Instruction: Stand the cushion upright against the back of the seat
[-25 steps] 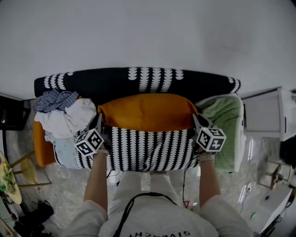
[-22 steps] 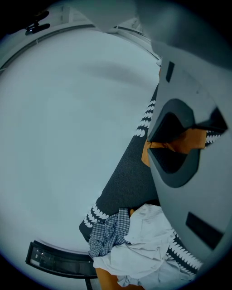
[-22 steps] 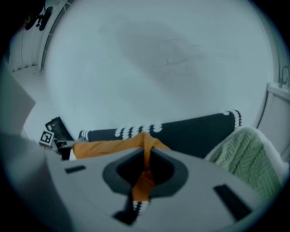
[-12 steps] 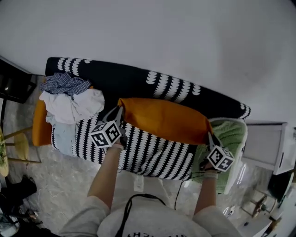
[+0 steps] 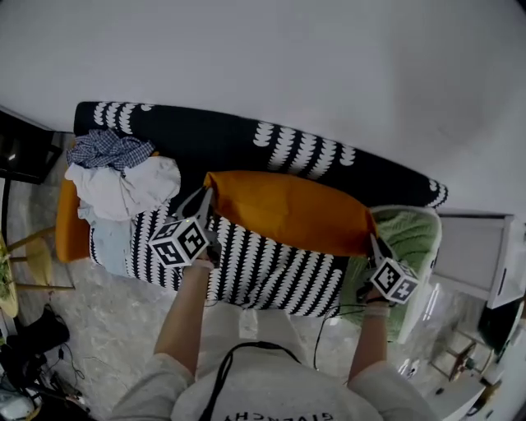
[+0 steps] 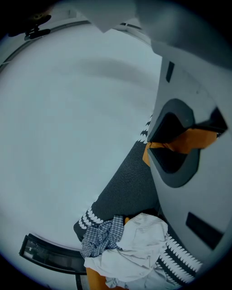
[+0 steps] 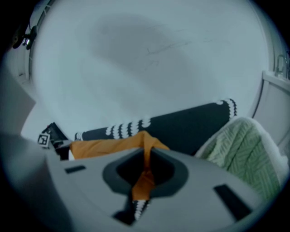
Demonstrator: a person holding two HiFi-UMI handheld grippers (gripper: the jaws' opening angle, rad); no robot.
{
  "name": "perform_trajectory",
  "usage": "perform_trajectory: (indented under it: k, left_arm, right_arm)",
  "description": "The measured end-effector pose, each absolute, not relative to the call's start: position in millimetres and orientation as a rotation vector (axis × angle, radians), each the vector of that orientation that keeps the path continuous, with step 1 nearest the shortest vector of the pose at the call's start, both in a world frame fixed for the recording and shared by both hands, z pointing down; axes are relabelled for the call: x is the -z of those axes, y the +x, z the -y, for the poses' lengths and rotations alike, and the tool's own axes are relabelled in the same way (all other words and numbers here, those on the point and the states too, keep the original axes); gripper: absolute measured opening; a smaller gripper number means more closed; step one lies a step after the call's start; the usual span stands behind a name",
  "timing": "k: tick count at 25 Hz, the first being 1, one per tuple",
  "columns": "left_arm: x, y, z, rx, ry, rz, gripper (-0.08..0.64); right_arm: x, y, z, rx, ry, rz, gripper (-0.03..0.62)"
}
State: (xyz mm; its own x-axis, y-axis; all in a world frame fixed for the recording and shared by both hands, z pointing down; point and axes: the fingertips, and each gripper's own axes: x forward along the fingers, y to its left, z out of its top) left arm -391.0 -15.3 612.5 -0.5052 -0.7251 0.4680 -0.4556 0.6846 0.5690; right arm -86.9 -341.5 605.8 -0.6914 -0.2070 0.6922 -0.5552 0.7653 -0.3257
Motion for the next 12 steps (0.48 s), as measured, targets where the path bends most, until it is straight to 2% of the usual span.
perform_trajectory:
  k: [12]
  left_arm:
    - [-634.4, -418.5, 43.9, 0.400, 0.897, 2.179, 0.063]
  right_arm:
    - [-631.2, -115.4, 372.0, -0.719, 0.598, 2.291, 0.041]
